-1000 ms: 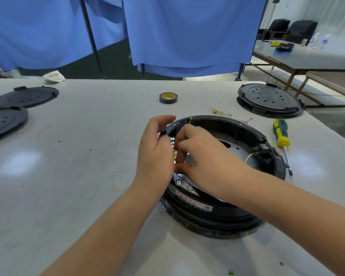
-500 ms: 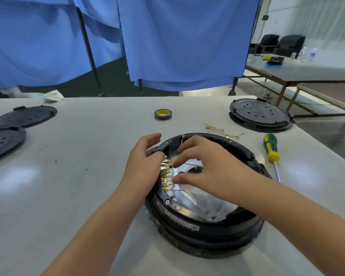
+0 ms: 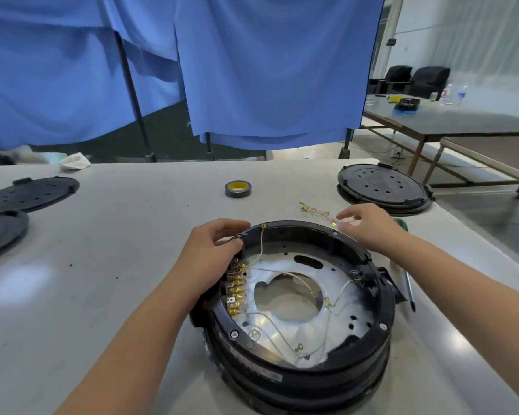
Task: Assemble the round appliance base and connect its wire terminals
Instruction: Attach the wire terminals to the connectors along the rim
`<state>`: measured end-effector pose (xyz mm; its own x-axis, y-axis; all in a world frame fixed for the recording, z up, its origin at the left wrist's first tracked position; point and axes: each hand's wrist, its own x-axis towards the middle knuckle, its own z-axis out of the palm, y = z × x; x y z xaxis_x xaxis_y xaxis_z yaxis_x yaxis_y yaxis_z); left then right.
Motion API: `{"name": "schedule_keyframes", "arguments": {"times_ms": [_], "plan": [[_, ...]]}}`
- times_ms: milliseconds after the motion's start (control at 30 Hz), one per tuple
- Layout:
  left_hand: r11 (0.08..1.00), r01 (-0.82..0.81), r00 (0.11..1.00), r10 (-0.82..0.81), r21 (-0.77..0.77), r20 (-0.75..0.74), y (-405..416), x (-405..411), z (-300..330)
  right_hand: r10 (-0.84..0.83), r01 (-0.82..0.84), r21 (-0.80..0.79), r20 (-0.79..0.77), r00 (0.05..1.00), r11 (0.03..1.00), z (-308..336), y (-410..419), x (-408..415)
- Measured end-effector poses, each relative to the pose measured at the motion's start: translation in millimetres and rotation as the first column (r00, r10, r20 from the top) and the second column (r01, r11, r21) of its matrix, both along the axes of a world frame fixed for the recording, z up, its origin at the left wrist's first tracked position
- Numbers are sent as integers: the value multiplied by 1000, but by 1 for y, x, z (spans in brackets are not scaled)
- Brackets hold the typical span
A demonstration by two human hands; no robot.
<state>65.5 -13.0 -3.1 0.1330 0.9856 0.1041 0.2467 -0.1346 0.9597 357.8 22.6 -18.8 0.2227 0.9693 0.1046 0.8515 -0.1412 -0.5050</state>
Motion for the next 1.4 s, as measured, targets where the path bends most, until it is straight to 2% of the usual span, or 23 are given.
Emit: {"name": "schedule_keyframes", "arguments": {"times_ms": [167, 300, 433, 733, 1067, 1233, 1400], "plan": [[997, -37, 999, 37, 61, 15, 3, 1, -1, 52, -26, -129, 204, 978, 991, -13, 31, -7], [997, -39, 999, 39, 63, -8, 13, 0, 2, -16, 25, -44, 195, 981, 999, -14, 36, -8], [998, -14, 998, 18, 66, -63, 19, 1, 3, -19, 30, -44, 238, 971, 999, -11, 32, -8], [996, -49, 998, 52, 75, -34, 12, 4, 0, -129, 119, 83, 128, 983, 989, -9, 19, -4], [996, -37, 999, 39, 81, -22, 6, 4, -3, -150, 157, 166, -49, 987, 974, -8, 8, -3], [995, -21, 999, 24, 98, -33, 5, 5, -4, -136, 124, 231, 35, 990, 965, -3, 4, -2], [993, -9, 999, 13, 114, -36, 6, 5, -4, -115, 97, 169, 100, 988, 981, 4, 1, -2]]}}
